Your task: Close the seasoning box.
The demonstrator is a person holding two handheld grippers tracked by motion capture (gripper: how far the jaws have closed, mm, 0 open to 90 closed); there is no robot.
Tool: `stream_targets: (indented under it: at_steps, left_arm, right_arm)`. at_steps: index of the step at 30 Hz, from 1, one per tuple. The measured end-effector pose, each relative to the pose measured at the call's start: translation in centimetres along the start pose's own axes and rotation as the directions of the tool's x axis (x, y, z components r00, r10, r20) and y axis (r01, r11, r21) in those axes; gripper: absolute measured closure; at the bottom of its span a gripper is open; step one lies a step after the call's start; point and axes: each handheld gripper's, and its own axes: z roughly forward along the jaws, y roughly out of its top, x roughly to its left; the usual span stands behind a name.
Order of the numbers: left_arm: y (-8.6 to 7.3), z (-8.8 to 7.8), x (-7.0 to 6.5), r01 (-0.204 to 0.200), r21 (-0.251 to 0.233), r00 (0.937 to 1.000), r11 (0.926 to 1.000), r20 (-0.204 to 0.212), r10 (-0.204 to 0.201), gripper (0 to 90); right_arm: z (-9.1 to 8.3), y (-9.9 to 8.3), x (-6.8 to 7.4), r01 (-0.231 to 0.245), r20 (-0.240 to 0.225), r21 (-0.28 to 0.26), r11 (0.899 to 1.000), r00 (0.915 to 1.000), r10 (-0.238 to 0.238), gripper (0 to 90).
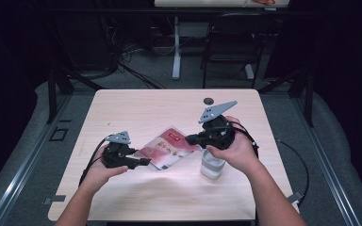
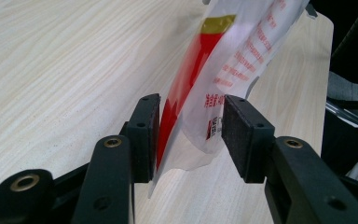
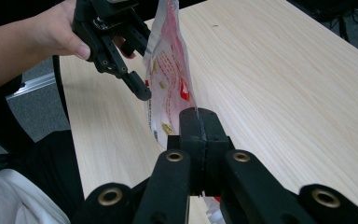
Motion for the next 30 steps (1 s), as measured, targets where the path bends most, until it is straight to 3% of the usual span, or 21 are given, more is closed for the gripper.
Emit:
stream_targets:
  at_steps: [8,13,15,18,24,30]
  left_arm:
    - [-0.2,-0.1,0.2,0.021,-0.017,0.9998,0.9996,0.001,-0.021,56.3]
    - [-0.4,-0.1,0.5,0.032,-0.006,0.9990,0.9995,-0.032,-0.032,53.3]
    - [-0.5,-0.1,0.6,0.041,-0.017,0.9988,0.9990,-0.027,-0.042,53.6]
    - [-0.5,0.1,0.4,0.035,-0.016,0.9989,0.9993,-0.032,-0.035,57.4]
    - [-0.6,1.1,0.3,0.019,0.048,0.9978,0.9987,-0.065,-0.016,63.5]
    - [-0.6,1.0,0.3,0.029,0.028,0.9973,0.9992,-0.068,-0.027,68.3]
  right_arm:
    - [0.0,0.7,0.5,0.022,0.005,0.017,1.000,0.9997,-0.023,90.0]
    - [0.3,0.8,0.4,0.021,0.002,0.029,0.999,0.9998,-0.021,90.0]
    - [0.5,0.9,0.4,0.022,0.004,0.039,0.999,0.9998,-0.022,90.0]
    - [1.1,0.9,0.4,0.026,0.011,0.058,0.998,0.9996,-0.027,90.0]
    - [2.3,0.7,0.5,0.031,0.018,0.095,0.995,0.9993,-0.033,90.0]
    - [3.1,0.8,0.7,0.041,0.017,0.112,0.993,0.9989,-0.043,90.0]
